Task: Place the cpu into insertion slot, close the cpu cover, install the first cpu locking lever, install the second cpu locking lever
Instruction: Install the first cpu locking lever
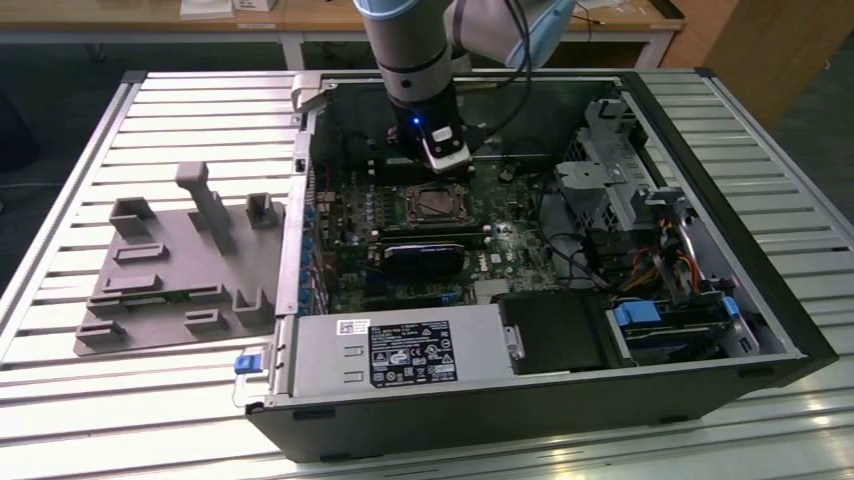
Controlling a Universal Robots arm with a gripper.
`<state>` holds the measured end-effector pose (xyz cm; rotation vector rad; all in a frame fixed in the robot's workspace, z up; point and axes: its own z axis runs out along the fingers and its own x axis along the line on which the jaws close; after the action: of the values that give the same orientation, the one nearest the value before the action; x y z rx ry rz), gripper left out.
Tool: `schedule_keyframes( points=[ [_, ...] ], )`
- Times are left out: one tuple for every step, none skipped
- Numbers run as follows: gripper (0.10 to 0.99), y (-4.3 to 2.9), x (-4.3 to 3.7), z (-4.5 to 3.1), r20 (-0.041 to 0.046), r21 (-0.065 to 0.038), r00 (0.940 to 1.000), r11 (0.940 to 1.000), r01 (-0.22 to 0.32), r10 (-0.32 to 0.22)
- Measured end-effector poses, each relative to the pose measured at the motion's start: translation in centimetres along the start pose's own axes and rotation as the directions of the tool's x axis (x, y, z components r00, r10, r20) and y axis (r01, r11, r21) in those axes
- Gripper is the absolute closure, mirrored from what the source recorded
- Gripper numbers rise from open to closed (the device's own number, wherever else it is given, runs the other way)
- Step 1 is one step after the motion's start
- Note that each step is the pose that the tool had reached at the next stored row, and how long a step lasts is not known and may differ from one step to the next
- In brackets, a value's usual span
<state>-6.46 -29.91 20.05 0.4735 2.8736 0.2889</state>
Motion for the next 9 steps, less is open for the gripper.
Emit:
schedule_keyframes(
  points=[
    [0.984,0.04,0.02,0.01,0.0003,0.000,1.0000,1.0000,-0.001,0.001],
    [0.984,0.07,0.04,0.02,0.0006,0.001,1.0000,1.0000,-0.003,0.003],
    [0.984,0.09,0.05,0.03,0.0013,0.001,1.0000,1.0000,-0.004,0.004],
    [0.984,0.09,0.06,0.05,0.0021,0.002,1.0000,1.0000,-0.006,0.006],
    [0.984,0.09,0.07,0.07,0.0031,0.004,1.0000,1.0000,-0.009,0.009],
    [0.984,0.09,0.07,0.09,0.0042,0.006,0.9999,0.9999,-0.011,0.011],
    [0.984,0.09,0.08,0.11,0.0052,0.008,0.9999,0.9999,-0.013,0.013],
    [0.984,0.09,0.08,0.13,0.0063,0.010,0.9999,0.9998,-0.015,0.015],
    [0.984,0.09,0.09,0.16,0.0074,0.012,0.9998,0.9998,-0.017,0.017]
  ],
)
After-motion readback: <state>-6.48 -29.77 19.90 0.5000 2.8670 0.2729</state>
